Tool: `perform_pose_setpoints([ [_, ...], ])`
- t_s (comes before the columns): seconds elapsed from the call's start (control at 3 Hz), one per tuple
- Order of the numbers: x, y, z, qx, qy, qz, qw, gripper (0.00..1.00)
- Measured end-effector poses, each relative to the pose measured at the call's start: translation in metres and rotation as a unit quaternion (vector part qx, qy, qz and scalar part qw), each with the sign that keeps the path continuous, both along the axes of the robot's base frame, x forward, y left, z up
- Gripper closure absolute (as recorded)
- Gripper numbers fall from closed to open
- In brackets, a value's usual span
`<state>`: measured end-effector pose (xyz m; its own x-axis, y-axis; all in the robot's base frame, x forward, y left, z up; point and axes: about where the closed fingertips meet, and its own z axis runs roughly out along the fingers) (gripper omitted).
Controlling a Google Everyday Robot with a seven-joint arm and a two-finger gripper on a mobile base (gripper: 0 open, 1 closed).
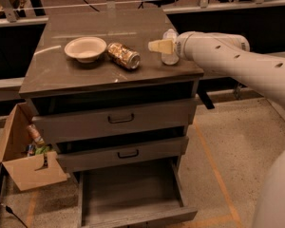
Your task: Place blue plastic bottle into bottom drawer
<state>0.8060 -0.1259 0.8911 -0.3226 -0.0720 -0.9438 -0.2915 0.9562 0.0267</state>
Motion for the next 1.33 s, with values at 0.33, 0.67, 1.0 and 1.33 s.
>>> perform_pose_setpoints([
  [0.33,-0.004,0.001,-0.013,0.002,0.009,-0.009,0.9999,0.0],
  [0.67,-0.009,0.005,-0.03,0.001,0.022,-0.01,0.9997,0.01],
  [1.0,-0.013,0.013,-0.037,-0.001,0.025,-0.005,0.9997,0.15],
  [1.33,-0.018,0.018,-0.04,-0.004,0.026,0.0,0.9997,0.38],
])
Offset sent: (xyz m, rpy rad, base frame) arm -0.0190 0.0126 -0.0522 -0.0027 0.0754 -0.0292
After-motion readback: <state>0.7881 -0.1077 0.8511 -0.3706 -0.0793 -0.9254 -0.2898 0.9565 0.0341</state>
